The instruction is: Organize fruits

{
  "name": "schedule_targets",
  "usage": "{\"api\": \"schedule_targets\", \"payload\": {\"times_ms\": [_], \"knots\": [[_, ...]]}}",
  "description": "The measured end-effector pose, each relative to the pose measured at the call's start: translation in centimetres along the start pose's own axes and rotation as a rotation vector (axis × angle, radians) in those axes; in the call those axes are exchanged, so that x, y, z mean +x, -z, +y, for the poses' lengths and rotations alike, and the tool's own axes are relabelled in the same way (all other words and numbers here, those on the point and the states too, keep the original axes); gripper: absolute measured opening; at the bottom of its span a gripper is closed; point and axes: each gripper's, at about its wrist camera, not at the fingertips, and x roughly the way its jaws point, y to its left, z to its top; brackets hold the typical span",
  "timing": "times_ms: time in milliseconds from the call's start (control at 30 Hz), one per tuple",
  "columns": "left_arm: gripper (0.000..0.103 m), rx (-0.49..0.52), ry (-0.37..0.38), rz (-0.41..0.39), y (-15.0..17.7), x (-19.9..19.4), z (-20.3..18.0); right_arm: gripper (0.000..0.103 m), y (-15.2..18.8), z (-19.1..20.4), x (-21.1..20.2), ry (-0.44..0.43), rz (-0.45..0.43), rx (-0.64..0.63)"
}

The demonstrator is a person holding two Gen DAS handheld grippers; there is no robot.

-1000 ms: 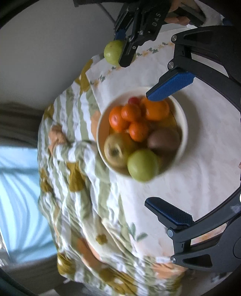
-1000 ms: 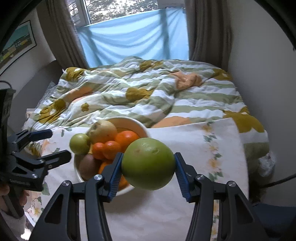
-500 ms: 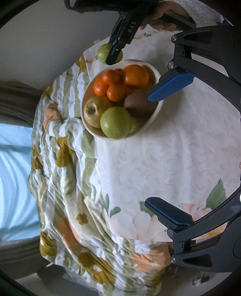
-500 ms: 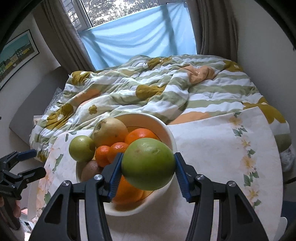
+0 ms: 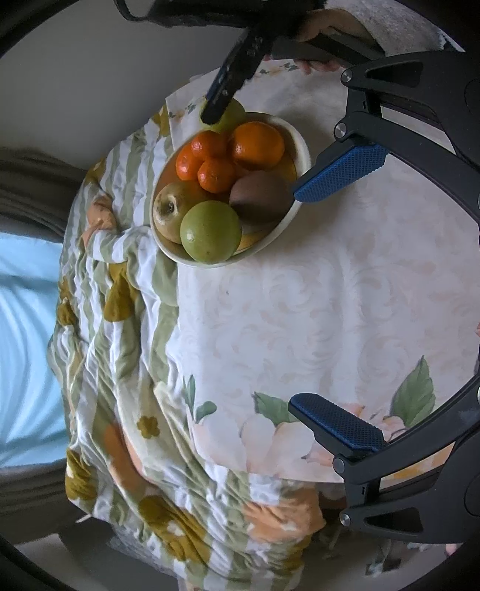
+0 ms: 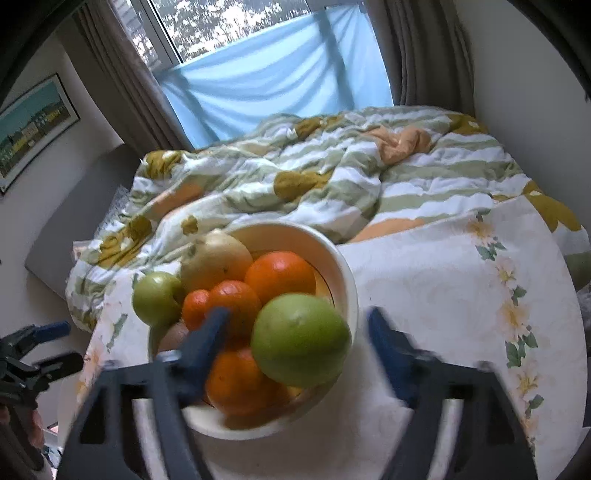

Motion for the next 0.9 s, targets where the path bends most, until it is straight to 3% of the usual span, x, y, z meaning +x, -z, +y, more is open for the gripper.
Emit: {"api": "schedule_targets", "payload": {"times_ms": [300,467,567,900], "knots": [[0.103,-0.022,0.001,-0.021,1.1,-1.8,-0.5,0.096,0.3,0.6,-2.1,0.028,0.0,-0.038],[0.103,-0.018,-0.03,-0.069,1.4,-5.1,-1.5,0.097,-0.3,2.1,-6.9,0.049,-0.039,-0.08],[0.103,-0.013,-0.065,-0.124,1.7,-8.4,-2.6,0.103,-0.4,3.0,-10.1,0.063,-0.058,-0.094],[0.103,-0.076,-0.115,-0.263,4.8,-17.3,-4.2,0.103,1.8,6.6,-20.0,0.235,-0.111,-0.173]]}}
